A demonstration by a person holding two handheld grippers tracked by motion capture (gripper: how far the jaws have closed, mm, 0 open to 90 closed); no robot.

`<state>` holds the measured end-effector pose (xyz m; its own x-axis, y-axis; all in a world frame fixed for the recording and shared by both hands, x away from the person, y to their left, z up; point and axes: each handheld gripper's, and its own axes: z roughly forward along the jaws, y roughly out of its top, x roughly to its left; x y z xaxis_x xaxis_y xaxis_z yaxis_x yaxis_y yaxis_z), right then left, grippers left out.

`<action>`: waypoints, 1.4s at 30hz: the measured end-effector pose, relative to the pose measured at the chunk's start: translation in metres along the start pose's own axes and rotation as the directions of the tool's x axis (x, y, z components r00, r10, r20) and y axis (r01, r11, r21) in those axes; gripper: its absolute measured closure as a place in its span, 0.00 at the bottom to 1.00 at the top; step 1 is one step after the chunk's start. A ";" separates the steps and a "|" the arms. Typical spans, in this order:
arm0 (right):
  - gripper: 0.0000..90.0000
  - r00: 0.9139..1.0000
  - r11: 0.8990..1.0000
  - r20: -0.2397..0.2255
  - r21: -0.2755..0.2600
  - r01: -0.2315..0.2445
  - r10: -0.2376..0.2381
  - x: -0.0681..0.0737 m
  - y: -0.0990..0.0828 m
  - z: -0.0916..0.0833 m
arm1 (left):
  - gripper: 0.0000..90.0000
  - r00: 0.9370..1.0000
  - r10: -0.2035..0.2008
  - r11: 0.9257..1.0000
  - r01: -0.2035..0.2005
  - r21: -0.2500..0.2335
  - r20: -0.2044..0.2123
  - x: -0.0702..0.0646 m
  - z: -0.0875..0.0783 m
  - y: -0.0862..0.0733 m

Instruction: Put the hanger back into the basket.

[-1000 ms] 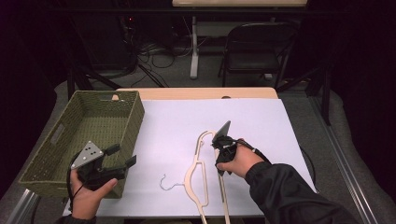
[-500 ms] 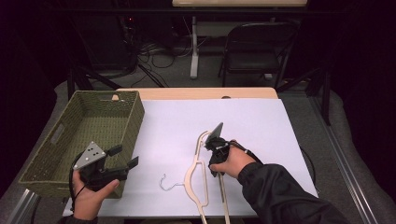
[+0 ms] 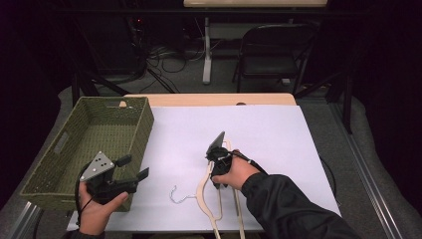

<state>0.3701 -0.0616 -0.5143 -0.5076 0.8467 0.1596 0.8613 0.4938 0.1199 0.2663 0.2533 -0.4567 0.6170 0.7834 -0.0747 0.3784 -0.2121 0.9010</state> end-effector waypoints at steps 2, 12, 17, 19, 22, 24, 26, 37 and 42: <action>0.69 1.000 1.000 0.006 0.024 0.010 -0.010 0.001 0.005 -0.002 | 0.27 1.000 0.001 1.000 -0.001 0.001 -0.001 0.000 0.000 0.000; 0.71 0.998 0.995 0.045 0.087 0.043 -0.048 0.010 0.010 0.003 | 0.26 1.000 -0.003 1.000 0.003 -0.002 -0.004 0.001 0.000 -0.001; 0.72 0.999 0.995 0.038 0.091 0.028 -0.032 0.009 0.010 0.004 | 0.26 1.000 -0.004 1.000 0.004 -0.001 0.000 0.001 0.000 -0.001; 0.72 0.999 0.997 0.044 0.077 0.019 -0.022 0.009 0.009 0.006 | 0.26 1.000 -0.008 1.000 0.008 -0.005 0.004 0.001 0.000 -0.001; 0.73 0.999 0.996 0.047 0.090 0.023 -0.028 0.009 0.010 0.006 | 0.27 1.000 -0.008 1.000 0.008 -0.007 0.005 0.002 0.000 -0.001; 0.73 0.998 0.993 0.055 0.113 0.027 -0.034 0.009 0.011 0.006 | 0.26 1.000 -0.008 1.000 0.008 -0.005 0.004 0.002 0.000 -0.001; 0.73 0.999 0.997 0.044 0.072 0.020 -0.024 0.010 0.009 0.010 | 0.26 1.000 -0.006 1.000 0.006 -0.002 0.005 0.002 0.000 -0.001; 0.81 0.997 0.991 0.071 0.137 0.009 -0.019 0.010 0.010 0.012 | 0.26 1.000 -0.007 1.000 0.007 -0.004 0.006 0.002 0.001 -0.002; 0.82 0.998 0.990 0.054 0.139 0.003 -0.011 0.008 0.010 0.014 | 0.27 1.000 -0.006 1.000 0.006 -0.004 0.008 0.002 0.001 -0.002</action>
<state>0.3747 -0.0469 -0.5251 -0.5149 0.8508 0.1050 0.8545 0.5192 -0.0171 0.2679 0.2543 -0.4589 0.6198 0.7803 -0.0838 0.3793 -0.2044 0.9024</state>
